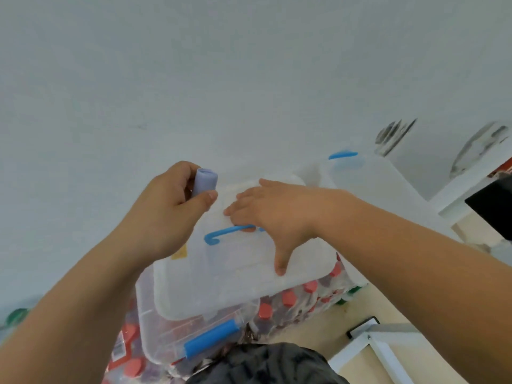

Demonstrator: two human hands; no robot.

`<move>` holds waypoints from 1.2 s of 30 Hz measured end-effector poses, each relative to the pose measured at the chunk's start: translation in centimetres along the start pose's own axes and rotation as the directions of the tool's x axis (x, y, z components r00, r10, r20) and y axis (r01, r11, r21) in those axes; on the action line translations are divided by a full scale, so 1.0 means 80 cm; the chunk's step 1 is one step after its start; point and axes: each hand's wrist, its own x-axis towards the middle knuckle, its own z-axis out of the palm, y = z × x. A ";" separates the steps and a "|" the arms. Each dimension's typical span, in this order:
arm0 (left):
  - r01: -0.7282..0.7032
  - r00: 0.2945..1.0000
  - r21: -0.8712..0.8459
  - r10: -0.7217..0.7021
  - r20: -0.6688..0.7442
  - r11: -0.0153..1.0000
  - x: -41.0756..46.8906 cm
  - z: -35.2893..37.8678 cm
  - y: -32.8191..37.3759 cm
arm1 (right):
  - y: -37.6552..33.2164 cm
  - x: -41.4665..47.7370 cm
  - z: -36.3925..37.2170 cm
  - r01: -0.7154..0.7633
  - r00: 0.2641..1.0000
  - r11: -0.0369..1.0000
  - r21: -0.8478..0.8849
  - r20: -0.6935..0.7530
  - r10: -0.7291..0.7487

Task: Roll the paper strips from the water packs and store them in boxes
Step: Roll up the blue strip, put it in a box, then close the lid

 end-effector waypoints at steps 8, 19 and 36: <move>0.097 0.992 -0.072 -0.091 0.083 0.993 -0.001 0.019 -0.021 | 0.017 0.010 0.050 -0.046 0.999 0.994 0.103 -0.015 0.048; -0.076 0.960 -0.152 0.113 0.255 0.985 0.055 0.110 0.058 | 0.056 -0.098 0.107 -0.118 0.608 0.478 0.870 -0.318 0.728; 0.240 0.801 -0.486 0.112 0.588 0.841 0.105 0.275 0.158 | 0.092 -0.191 0.164 0.113 0.257 0.087 0.990 -0.113 0.960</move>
